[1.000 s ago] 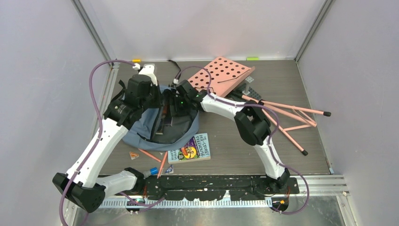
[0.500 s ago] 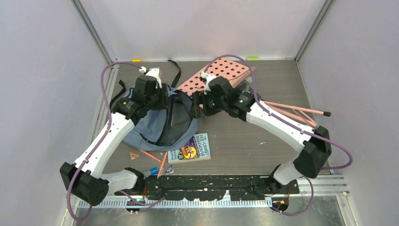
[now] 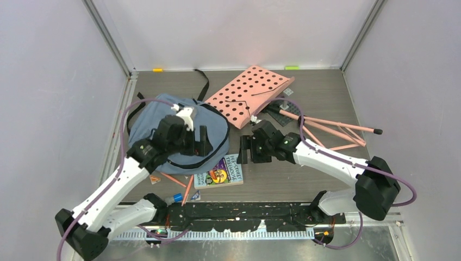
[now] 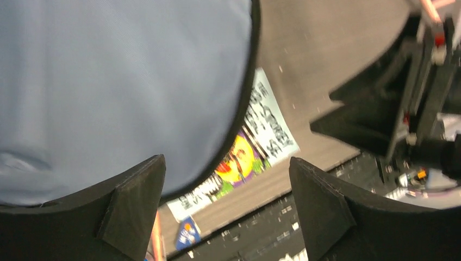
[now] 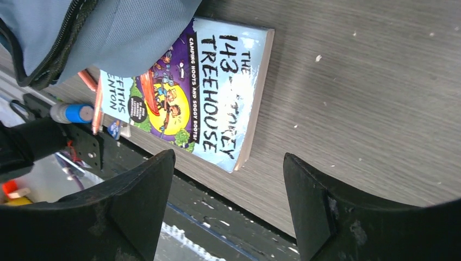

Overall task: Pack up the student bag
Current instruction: Pick up the book from the center of the board.

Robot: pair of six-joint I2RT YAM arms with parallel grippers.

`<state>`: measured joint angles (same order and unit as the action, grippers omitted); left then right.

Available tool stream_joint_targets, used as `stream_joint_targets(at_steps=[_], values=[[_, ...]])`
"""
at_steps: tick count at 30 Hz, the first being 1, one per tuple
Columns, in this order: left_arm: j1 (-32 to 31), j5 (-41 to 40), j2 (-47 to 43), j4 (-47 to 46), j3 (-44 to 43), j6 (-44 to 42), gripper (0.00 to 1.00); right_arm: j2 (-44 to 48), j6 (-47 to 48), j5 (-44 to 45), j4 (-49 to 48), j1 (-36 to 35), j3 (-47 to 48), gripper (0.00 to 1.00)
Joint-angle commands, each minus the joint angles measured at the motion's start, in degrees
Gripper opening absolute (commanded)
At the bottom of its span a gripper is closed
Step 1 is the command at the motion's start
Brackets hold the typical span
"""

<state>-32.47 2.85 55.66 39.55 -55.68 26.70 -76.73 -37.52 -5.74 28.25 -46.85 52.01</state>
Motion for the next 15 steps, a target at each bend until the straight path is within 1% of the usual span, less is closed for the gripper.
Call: stream_joint_targets(at_steps=[1,3,6,9,15], values=[[-6.11,-1.44,-5.67,1.79,5.87,10.41,0.85,2.89,-8.08,0.14,-8.20,-0.61,-3.09,0.79],[-6.57,-2.35,-7.28,4.51,8.38,15.04,0.84,2.98,-9.68,-0.38,-10.07,-0.72,-4.86,0.79],[-6.64,-2.40,-9.97,7.17,11.76,19.37,0.83,2.52,-11.79,-1.03,-14.01,-1.12,-7.61,0.79],[-6.68,-4.05,-12.14,9.32,14.36,22.28,0.83,1.54,-14.29,-1.38,-16.96,-1.48,-9.39,0.77],[-6.64,-3.12,-12.35,10.75,18.27,24.38,0.85,-1.61,-16.78,-0.46,-19.63,-2.54,-11.16,0.76]])
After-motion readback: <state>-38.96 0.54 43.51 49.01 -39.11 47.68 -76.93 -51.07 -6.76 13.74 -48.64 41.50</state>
